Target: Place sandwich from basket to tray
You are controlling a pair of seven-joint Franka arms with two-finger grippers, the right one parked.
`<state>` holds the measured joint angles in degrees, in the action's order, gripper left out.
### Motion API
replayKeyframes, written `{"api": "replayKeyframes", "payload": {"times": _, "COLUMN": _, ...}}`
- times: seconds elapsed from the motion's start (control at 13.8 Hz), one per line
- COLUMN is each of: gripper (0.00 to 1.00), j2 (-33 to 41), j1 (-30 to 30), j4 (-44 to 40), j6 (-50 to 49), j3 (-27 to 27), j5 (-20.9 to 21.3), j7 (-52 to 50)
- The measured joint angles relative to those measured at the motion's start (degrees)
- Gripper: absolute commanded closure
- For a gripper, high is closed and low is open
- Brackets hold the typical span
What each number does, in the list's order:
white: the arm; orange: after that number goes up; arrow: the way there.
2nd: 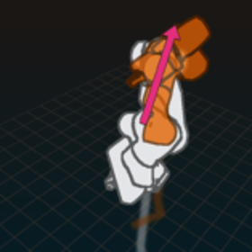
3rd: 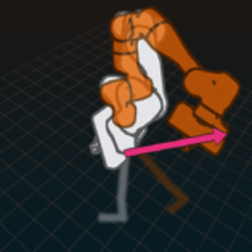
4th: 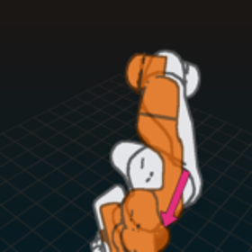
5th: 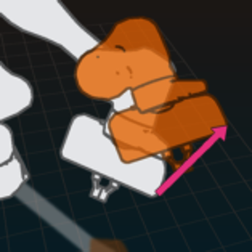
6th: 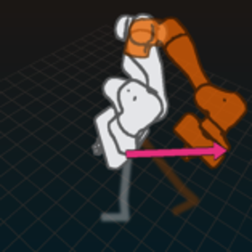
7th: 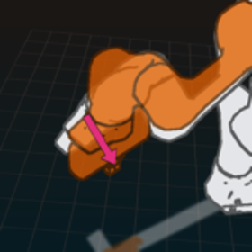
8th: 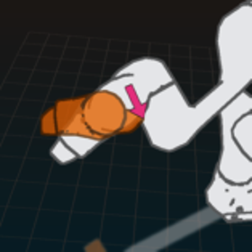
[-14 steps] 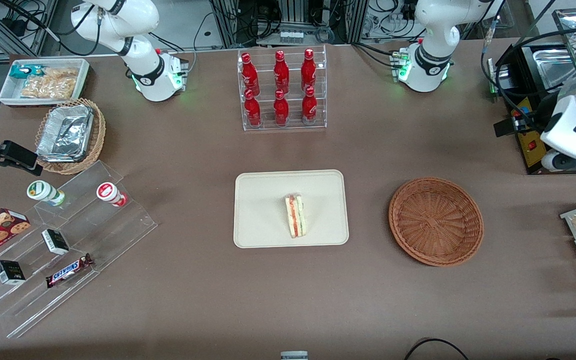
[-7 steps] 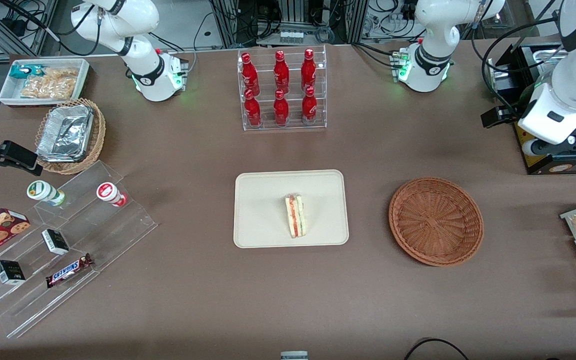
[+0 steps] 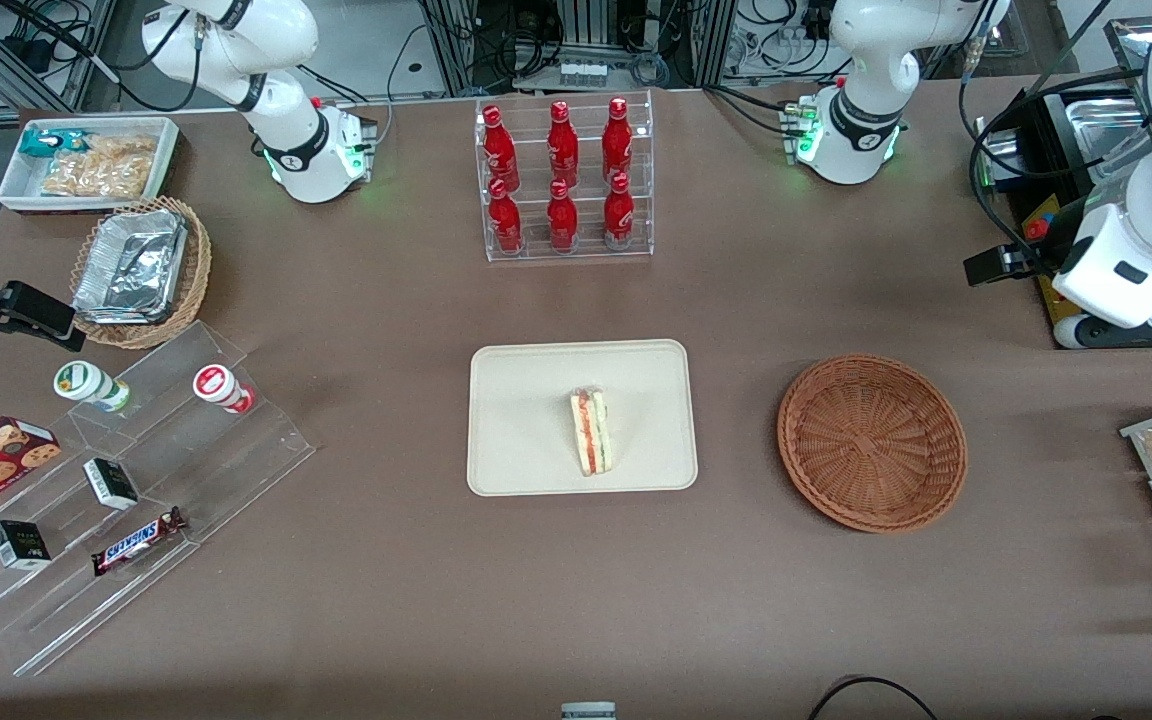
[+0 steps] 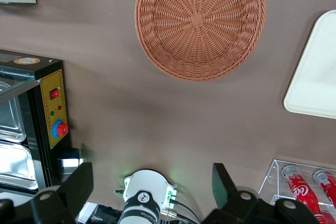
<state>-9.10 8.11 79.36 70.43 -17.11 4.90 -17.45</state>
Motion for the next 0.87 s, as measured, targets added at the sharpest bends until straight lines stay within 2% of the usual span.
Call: {"api": "replayKeyframes", "payload": {"times": 0.87, "gripper": 0.0, "j2": 4.9, "j1": 0.3, "j4": 4.5, "j6": 2.1, "j3": 0.0, "j5": 0.1, "j7": 1.8}}
